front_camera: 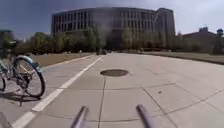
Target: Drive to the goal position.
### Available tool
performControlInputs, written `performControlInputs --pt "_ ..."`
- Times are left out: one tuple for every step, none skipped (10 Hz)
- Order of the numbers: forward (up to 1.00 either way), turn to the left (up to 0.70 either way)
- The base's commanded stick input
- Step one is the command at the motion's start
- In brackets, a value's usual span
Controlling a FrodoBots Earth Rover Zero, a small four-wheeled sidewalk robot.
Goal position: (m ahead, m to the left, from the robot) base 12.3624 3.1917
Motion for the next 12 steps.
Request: performControlInputs --pt "0.70 0.00" --pt "0.70 0.00" --pt "0.70 0.00" --pt "0.70 0.00" --pt "0.70 0.00" --pt "0.70 0.00" --pt "0.70 0.00" --pt "0.70 0.00" --pt "0.70 0.00" --pt "0.70 0.00" --pt "0.70 0.00" --pt "0.70 0.00"
